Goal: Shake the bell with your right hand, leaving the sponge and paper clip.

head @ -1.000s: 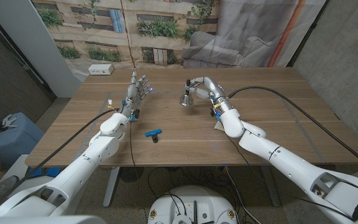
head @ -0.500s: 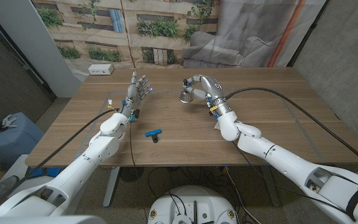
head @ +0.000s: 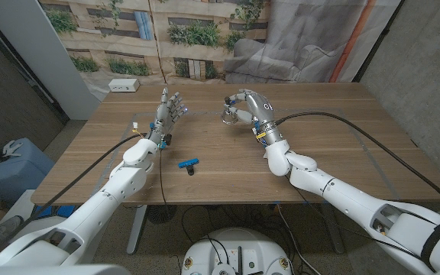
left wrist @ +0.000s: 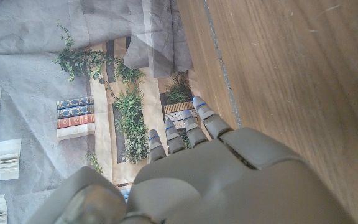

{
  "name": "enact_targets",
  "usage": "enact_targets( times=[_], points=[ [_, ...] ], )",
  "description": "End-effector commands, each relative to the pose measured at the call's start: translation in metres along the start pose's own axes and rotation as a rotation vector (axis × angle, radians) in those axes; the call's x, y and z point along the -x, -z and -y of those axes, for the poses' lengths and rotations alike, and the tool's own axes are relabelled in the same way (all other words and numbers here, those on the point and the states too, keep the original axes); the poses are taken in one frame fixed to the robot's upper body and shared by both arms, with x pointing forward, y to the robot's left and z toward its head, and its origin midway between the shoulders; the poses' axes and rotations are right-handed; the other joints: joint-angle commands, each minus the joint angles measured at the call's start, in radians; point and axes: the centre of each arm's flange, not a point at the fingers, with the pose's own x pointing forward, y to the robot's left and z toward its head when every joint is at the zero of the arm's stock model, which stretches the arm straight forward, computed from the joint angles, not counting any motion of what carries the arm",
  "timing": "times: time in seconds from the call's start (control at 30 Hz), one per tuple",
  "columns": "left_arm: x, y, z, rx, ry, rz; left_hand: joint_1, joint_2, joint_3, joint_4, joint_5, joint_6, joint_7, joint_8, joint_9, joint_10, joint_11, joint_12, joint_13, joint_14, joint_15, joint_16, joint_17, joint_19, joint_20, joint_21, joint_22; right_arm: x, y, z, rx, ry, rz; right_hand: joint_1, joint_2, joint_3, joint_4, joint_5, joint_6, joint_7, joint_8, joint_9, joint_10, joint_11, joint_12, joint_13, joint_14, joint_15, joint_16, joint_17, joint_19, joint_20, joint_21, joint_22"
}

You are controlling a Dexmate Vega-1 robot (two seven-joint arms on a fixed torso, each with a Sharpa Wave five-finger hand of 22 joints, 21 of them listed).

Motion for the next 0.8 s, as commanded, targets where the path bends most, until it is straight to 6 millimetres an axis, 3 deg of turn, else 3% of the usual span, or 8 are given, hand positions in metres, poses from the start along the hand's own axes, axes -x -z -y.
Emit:
enact_targets(
  times=[0.03,0.8],
  points=[
    [0.0,0.0,0.0,0.0,0.0,0.0,0.003,0.008,0.0,0.007,0.007,-0.001,-0.006,0.006,0.004,0.002,-0.008,0.006,0.005,0.009,-0.098,0.006,0.005,0.008,0.001,0.007,0.006,-0.004,0.007,-0.001,-0.122,-0.063,-0.079,-0.02,-0.002,-0.005,0.004,0.002,0.002,-0.003,0.002,0.002,0.001,-0.001,-0.003,0.001,0.012,-0.14,0.001,0.003,0.002,-0.053,-0.002,0.003],
    [0.0,0.0,0.0,0.0,0.0,0.0,0.003,0.008,0.0,0.007,0.007,-0.001,-0.006,0.006,0.004,0.003,-0.006,0.006,0.005,0.009,-0.098,0.006,0.005,0.008,0.001,0.007,0.006,-0.01,0.018,0.007,-0.434,-0.251,-0.234,-0.039,0.0,-0.01,0.009,0.001,0.001,0.006,-0.001,0.002,-0.002,0.0,-0.006,-0.002,0.008,-0.14,-0.009,0.001,-0.003,-0.045,-0.003,0.002]
  ],
)
